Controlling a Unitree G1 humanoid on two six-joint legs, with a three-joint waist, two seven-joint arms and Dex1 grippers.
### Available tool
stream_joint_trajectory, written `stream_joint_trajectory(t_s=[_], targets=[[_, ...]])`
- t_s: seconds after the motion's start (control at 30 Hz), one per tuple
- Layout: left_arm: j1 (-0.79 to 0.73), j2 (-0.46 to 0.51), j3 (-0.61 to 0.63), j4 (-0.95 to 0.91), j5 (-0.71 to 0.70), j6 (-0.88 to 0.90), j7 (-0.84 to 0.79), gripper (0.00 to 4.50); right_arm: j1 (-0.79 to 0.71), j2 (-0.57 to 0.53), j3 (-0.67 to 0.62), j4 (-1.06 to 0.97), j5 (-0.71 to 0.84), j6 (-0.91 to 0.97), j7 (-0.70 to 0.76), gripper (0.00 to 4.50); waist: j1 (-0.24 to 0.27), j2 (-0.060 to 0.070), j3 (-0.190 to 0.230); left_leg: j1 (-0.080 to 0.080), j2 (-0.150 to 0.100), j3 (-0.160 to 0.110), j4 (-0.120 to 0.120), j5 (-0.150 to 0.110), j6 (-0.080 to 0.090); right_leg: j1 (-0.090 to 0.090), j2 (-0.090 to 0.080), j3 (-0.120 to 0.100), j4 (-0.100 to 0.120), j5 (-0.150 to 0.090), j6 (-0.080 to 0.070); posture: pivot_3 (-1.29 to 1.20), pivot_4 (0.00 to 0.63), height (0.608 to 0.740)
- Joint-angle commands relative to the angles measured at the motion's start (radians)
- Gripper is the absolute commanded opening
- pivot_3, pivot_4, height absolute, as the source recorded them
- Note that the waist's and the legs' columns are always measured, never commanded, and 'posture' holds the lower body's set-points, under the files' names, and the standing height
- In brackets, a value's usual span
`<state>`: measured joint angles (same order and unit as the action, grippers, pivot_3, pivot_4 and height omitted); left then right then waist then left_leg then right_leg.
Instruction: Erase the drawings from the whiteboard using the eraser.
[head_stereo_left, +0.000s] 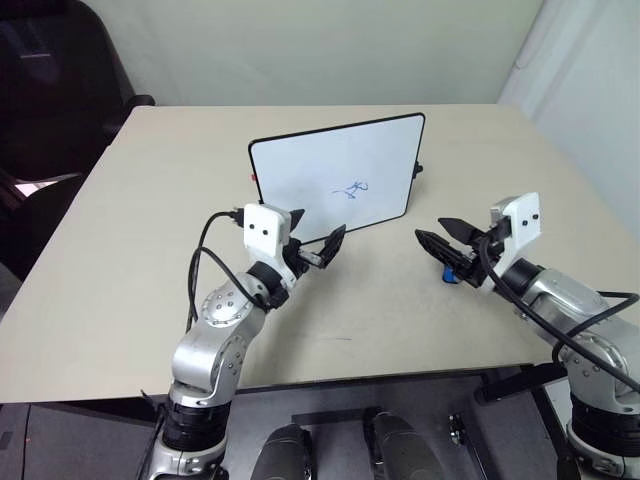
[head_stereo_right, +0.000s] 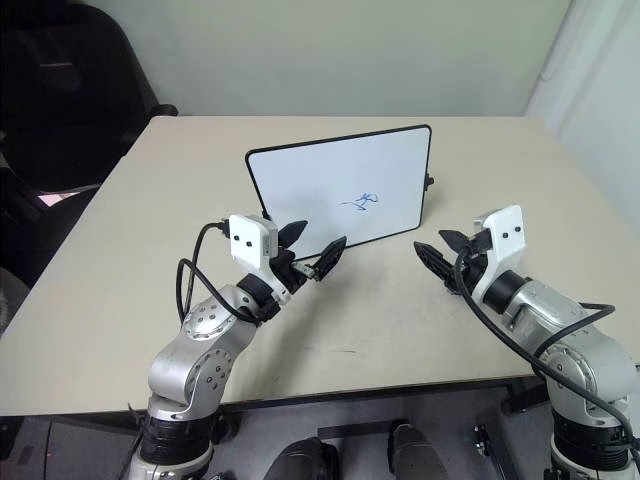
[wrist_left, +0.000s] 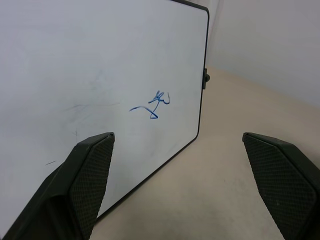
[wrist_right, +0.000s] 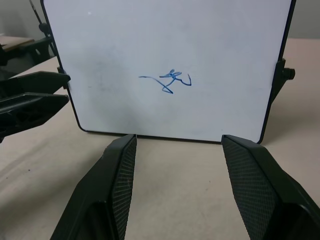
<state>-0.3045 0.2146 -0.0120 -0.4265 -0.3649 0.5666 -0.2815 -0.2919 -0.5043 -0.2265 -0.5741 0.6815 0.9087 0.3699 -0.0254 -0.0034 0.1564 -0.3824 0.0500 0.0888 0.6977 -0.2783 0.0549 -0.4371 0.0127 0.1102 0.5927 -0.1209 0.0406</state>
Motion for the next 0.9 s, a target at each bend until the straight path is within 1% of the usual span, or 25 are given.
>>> stream_joint_trajectory(t_s=[0.03,0.13,0.23,0.33,0.43,0.63,0.9], targets=[[-0.009,-0.004,0.013,-0.009,-0.005,-0.025,-0.003,4.5,-0.044,-0.027,-0.008,0.024,-0.001,0.035,-0.026,2.85,0.0,0.0,0.0,0.0,0.0,0.0,0.0,0.0,0.0,0.0,0.0,0.0,0.0,0.0,0.0,0.0,0.15,0.74],[-0.009,-0.002,0.013,-0.006,0.001,-0.035,-0.004,4.5,-0.082,-0.055,0.006,0.089,-0.039,0.083,-0.061,2.85,0.0,0.0,0.0,0.0,0.0,0.0,0.0,0.0,0.0,0.0,0.0,0.0,0.0,0.0,0.0,0.0,0.15,0.74],[-0.008,-0.003,0.011,-0.001,0.003,-0.041,-0.005,4.5,-0.102,-0.083,0.033,0.167,-0.102,0.123,-0.098,3.45,0.003,0.0,0.0,0.0,0.0,-0.001,0.0,0.0,0.0,-0.001,0.0,0.0,0.0,0.0,0.001,0.0,0.15,0.74],[-0.01,-0.006,0.005,0.0,0.007,-0.044,-0.001,4.5,-0.121,-0.094,0.045,0.238,-0.149,0.187,-0.14,4.4,0.003,0.0,0.0,0.0,0.0,-0.001,0.0,0.0,0.001,-0.002,0.0,0.0,0.0,0.001,0.001,0.0,0.15,0.74],[-0.011,-0.006,0.005,0.0,0.006,-0.042,0.0,4.5,-0.15,-0.065,0.01,0.283,-0.152,0.264,-0.182,4.46,0.003,0.0,0.0,0.0,0.0,0.0,0.0,0.0,0.001,-0.001,-0.001,0.0,0.0,0.001,0.002,0.0,0.15,0.74],[-0.013,-0.001,0.009,-0.003,-0.001,-0.034,-0.003,4.5,-0.145,-0.062,0.028,0.27,-0.153,0.359,-0.169,4.46,0.003,0.0,0.0,0.0,0.0,0.0,-0.001,0.0,0.001,-0.001,0.0,0.0,0.001,0.001,0.002,0.0,0.15,0.74],[-0.007,0.008,0.014,-0.008,-0.006,-0.032,-0.008,4.5,-0.144,-0.038,0.071,0.303,-0.204,0.385,-0.179,4.46,0.003,0.0,0.0,0.0,0.0,0.0,0.0,0.0,0.001,-0.002,0.0,0.0,0.001,0.001,0.002,0.0,0.15,0.74]])
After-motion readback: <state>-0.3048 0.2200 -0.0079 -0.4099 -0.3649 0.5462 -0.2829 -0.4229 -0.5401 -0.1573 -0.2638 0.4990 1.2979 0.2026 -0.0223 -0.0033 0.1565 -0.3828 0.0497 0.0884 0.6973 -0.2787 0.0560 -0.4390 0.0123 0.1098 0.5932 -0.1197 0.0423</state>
